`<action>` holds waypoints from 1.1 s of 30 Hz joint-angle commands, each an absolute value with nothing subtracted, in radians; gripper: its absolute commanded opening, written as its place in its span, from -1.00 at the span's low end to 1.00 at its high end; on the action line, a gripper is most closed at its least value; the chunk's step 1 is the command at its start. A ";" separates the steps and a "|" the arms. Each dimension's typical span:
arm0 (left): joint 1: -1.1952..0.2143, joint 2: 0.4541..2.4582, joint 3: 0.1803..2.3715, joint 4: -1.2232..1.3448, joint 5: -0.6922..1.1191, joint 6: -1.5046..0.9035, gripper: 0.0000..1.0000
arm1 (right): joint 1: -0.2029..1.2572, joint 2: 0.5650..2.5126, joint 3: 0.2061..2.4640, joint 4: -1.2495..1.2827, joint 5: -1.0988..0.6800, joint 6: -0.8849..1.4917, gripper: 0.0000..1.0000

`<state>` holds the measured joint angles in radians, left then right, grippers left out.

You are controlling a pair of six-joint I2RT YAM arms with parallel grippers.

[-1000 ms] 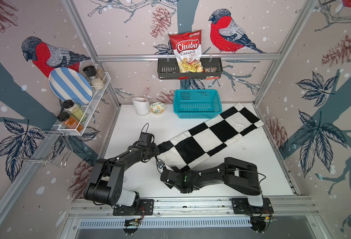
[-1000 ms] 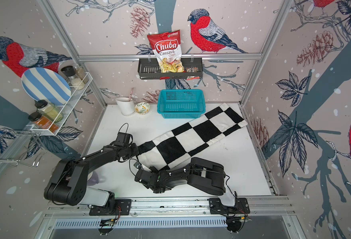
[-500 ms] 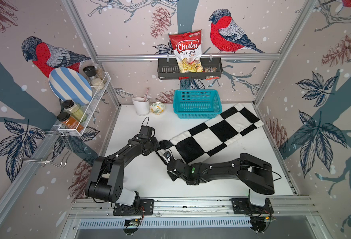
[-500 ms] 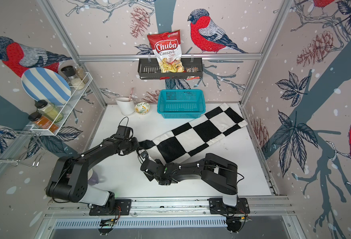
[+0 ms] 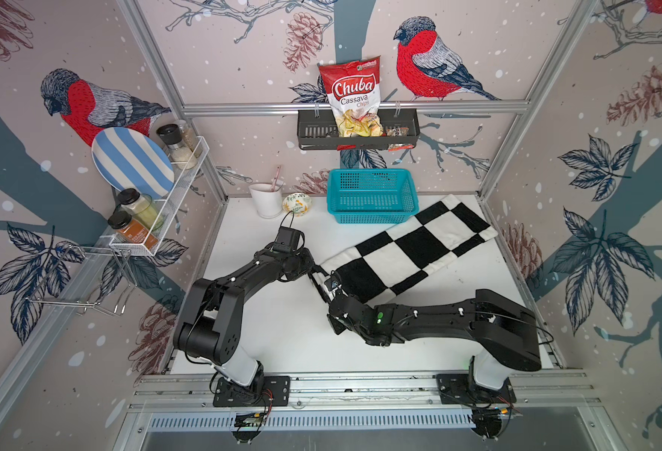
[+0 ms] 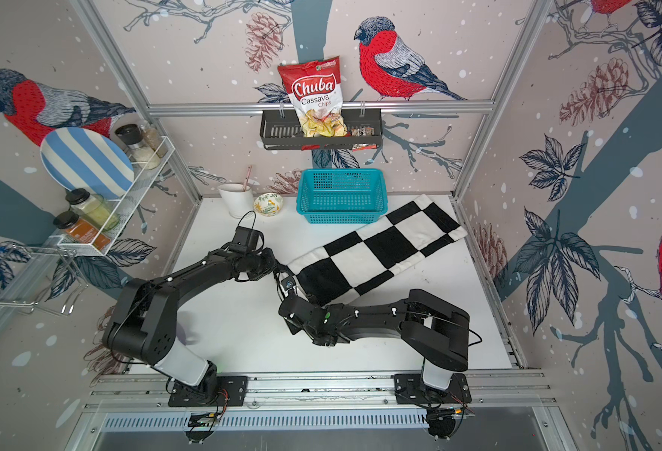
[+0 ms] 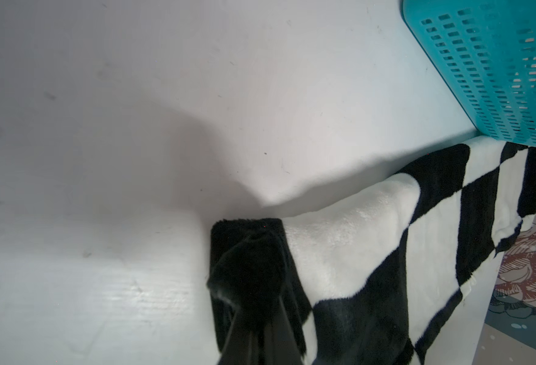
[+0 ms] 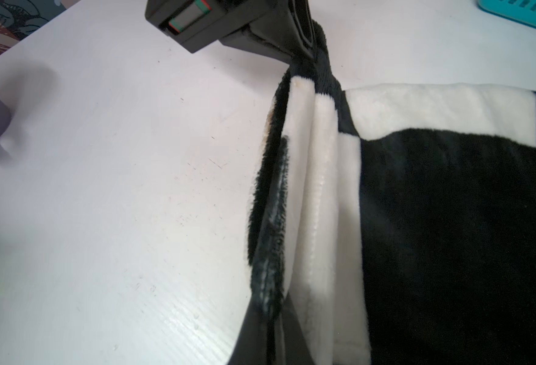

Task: Roll up the pillowcase
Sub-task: Roll the pillowcase at the center of the board.

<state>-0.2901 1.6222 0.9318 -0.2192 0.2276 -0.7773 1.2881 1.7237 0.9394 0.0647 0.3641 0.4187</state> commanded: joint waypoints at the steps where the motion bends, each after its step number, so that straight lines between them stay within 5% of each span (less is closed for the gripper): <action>1: -0.292 1.675 0.943 -0.132 0.213 -0.761 -1.00 | 1.276 1.751 0.925 0.035 0.361 0.443 -1.00; 8: -0.292 1.758 0.950 -0.092 0.216 -0.701 -1.00 | 1.257 1.858 0.922 0.090 0.288 0.473 -1.00; 9: -0.292 1.757 0.956 -0.099 0.218 -0.690 -0.83 | 1.253 1.864 0.921 0.097 0.282 0.483 -1.00; 11: -0.292 1.737 0.965 -0.126 0.215 -0.664 -0.09 | 1.242 1.867 0.913 0.107 0.270 0.507 -1.00; 15: -0.292 1.645 0.956 -0.174 0.194 -0.628 0.68 | 1.227 1.853 0.890 0.120 0.261 0.527 -1.00; 23: -0.282 1.502 0.839 -0.159 0.288 -0.675 0.67 | 1.214 1.837 0.877 0.117 0.262 0.528 -1.00; 33: -0.280 1.581 0.711 0.061 0.378 -0.773 0.44 | 1.218 1.829 0.879 0.095 0.290 0.511 -1.00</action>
<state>-0.2821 1.5612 0.7139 -0.0364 0.3508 -0.7414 1.2156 1.8301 0.8803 0.1936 0.2592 0.5213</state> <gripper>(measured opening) 0.740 0.073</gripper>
